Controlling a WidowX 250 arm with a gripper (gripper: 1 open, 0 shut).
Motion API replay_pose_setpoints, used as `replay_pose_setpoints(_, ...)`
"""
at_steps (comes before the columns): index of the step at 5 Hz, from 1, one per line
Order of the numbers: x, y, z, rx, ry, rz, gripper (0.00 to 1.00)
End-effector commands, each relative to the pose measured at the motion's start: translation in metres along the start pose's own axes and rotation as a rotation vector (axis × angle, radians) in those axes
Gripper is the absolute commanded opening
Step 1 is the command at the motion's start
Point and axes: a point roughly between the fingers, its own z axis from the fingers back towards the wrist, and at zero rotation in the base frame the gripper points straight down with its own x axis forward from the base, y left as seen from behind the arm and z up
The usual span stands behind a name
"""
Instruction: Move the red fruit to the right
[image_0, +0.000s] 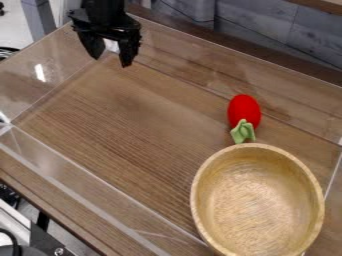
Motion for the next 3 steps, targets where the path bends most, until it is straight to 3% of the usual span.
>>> replay_pose_setpoints(1, 0.001, -0.001, 0.005, 0.022, -0.031, -0.01, 1.0)
replay_pose_setpoints(3, 0.02, 0.024, 0.019, 0.058, -0.029, 0.036, 1.0)
